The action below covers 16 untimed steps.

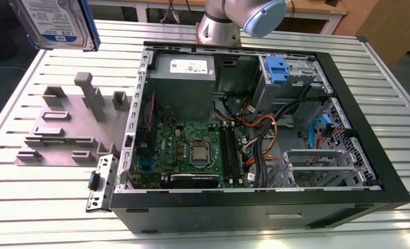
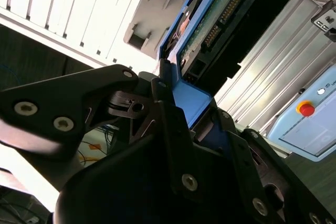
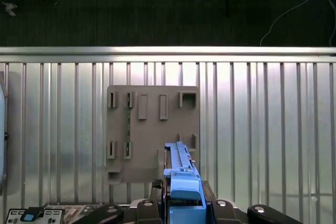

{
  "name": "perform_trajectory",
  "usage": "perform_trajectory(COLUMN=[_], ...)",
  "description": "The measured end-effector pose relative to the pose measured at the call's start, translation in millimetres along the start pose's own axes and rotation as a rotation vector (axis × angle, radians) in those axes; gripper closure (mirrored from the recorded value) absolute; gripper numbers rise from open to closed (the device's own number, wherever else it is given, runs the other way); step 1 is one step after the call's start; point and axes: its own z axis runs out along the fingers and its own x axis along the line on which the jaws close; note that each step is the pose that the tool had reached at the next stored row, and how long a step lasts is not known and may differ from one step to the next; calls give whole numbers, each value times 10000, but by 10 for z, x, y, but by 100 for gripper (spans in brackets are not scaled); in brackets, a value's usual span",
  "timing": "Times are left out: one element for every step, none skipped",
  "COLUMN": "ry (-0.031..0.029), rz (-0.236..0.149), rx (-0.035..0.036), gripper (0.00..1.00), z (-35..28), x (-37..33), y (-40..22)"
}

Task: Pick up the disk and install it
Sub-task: 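Pick up the disk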

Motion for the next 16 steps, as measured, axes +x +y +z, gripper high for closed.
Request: perform_trajectory(ry=[-1, 0, -1, 0, 0, 0, 0, 0, 0, -1, 0, 0, 0, 0, 0, 0], rz=[0, 0, 0, 0, 0, 0, 0, 1, 2, 1, 0, 1, 1, 0, 0, 0], rx=[1, 1, 1, 0, 0, 0, 0, 1, 0, 1, 0, 1, 1, 1, 1, -1], gripper=[64, 64, 64, 64, 64, 64, 64, 64, 64, 64, 64, 64, 64, 64, 64, 64], z=[0, 0, 0, -1, -1, -1, -1, -1, -1, -1, -1, -1, -1, -1, -1, -2], x=[0, -1, -1, -1, -2, -2, -2, -2, -2, -2, -2, -2, -2, -2, -2, -3], y=[-16, -31, -46, -61, -74, -86, -95, -98, -99, -101, -102, -102, -104, -106, -110, -113])
